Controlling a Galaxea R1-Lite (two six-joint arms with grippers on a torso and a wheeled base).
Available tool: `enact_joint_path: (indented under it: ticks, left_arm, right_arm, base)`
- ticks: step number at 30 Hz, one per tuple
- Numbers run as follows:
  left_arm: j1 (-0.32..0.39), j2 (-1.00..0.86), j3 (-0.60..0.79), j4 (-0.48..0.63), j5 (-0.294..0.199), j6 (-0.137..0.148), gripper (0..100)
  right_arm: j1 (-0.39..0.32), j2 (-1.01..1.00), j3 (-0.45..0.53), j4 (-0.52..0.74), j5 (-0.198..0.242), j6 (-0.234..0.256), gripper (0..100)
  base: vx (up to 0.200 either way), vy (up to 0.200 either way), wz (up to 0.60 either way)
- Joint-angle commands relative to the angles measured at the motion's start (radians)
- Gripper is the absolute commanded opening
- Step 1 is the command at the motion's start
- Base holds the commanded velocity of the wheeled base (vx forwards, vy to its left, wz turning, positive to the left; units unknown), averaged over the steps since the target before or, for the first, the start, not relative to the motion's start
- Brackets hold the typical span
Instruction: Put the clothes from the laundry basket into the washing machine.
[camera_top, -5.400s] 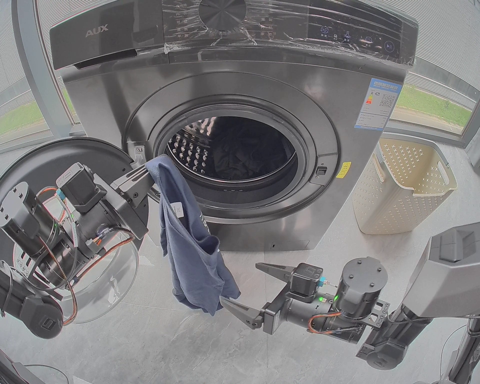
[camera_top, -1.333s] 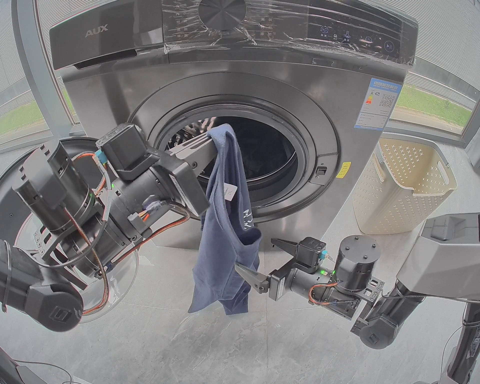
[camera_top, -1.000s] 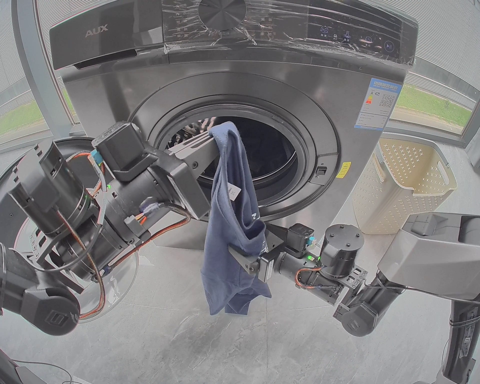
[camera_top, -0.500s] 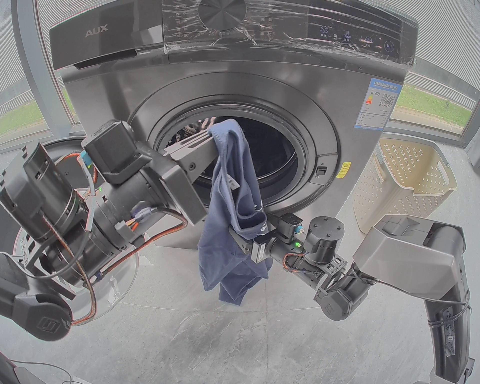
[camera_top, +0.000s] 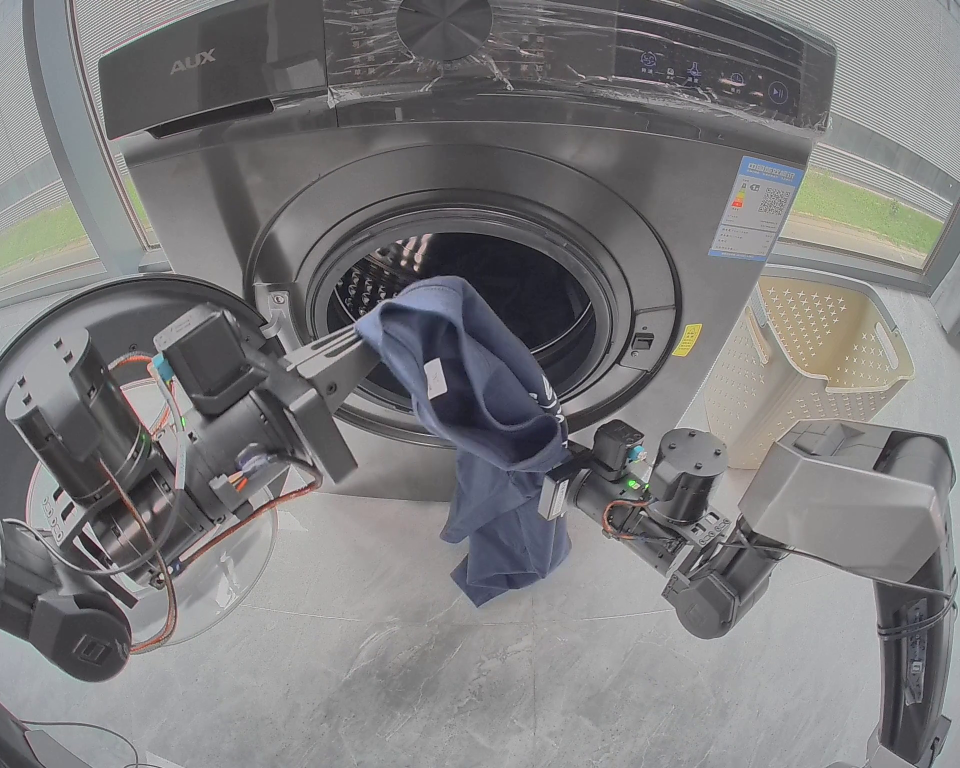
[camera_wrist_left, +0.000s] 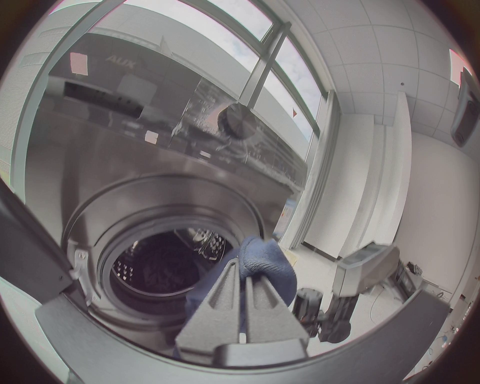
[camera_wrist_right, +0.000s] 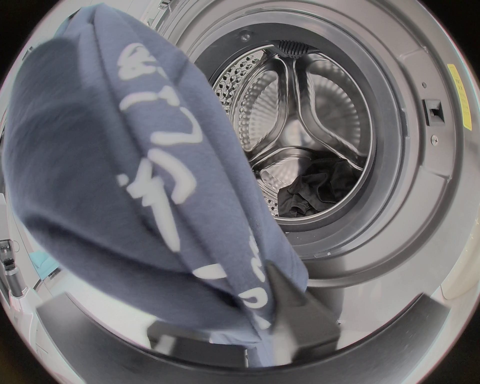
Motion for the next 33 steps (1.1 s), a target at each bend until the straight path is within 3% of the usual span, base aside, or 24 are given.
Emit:
enact_joint_path:
  ticks: [1, 10, 19, 24, 33]
  left_arm:
    - [0.045, 0.014, 0.091, -0.003, -0.022, 0.002, 0]
    - [0.053, 0.066, 0.209, -0.021, -0.036, 0.004, 0]
    - [0.048, 0.157, 0.295, -0.141, -0.04, 0.007, 0]
    - [0.039, 0.221, 0.327, -0.158, -0.042, 0.059, 0]
    - [0.0, 0.344, 0.353, -0.26, -0.044, 0.064, 0]
  right_arm:
    - [-0.017, -0.112, 0.066, -0.015, 0.003, 0.003, 0]
    - [-0.005, -0.187, 0.121, -0.015, -0.003, 0.013, 0]
    - [-0.007, -0.239, 0.132, -0.003, -0.026, 0.011, 0]
    - [-0.004, -0.247, 0.141, -0.014, -0.029, 0.013, 0]
    - [0.007, -0.259, 0.119, -0.009, -0.029, 0.016, 0]
  base:
    - [0.0, 0.0, 0.0]
    - [0.0, 0.0, 0.0]
    - [0.0, 0.0, 0.0]
    - [0.0, 0.0, 0.0]
    - [0.0, 0.0, 0.0]
